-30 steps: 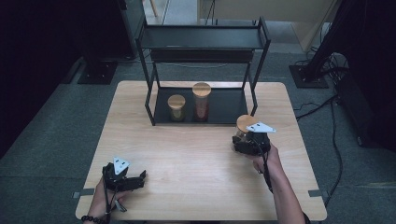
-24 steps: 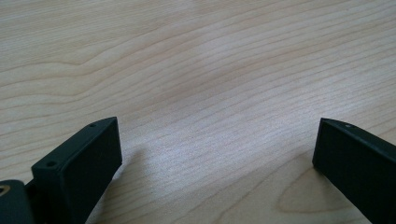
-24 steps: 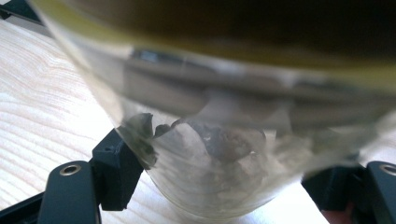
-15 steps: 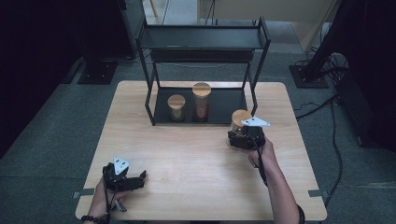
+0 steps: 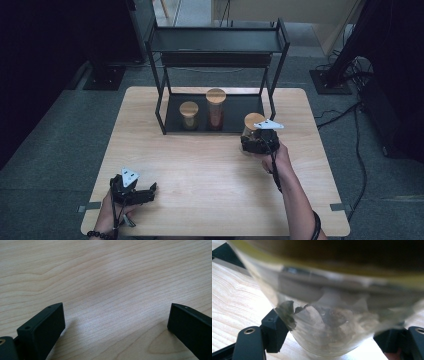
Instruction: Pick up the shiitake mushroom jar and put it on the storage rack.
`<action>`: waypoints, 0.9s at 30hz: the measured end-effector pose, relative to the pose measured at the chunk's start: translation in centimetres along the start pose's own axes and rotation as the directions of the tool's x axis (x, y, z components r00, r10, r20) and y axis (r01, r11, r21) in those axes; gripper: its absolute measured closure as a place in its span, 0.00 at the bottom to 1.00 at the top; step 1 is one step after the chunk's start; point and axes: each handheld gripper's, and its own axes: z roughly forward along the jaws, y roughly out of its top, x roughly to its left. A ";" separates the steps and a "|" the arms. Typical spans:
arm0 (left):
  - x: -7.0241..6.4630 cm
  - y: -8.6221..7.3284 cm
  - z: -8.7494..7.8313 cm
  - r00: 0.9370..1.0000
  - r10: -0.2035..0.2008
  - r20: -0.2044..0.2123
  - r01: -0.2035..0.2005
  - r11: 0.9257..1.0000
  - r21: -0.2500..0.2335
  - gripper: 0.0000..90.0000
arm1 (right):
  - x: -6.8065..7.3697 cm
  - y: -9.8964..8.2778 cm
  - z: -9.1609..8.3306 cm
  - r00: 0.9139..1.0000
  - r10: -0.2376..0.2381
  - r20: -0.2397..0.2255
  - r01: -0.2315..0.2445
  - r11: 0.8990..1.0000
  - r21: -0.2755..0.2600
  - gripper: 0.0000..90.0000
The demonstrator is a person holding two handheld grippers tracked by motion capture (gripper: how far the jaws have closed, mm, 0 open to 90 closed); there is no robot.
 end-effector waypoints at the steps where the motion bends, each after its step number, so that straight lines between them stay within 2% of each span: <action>1: 0.0 0.0 0.0 1.000 0.000 0.000 0.000 1.000 0.000 0.02 | 0.0 0.0 0.0 1.000 0.000 0.000 0.000 1.000 0.000 0.28; 27: 0.0 0.0 0.0 1.000 0.001 0.000 -0.001 1.000 0.002 0.02 | -0.3 2.6 1.6 1.000 -0.001 0.001 0.001 1.000 -0.004 0.28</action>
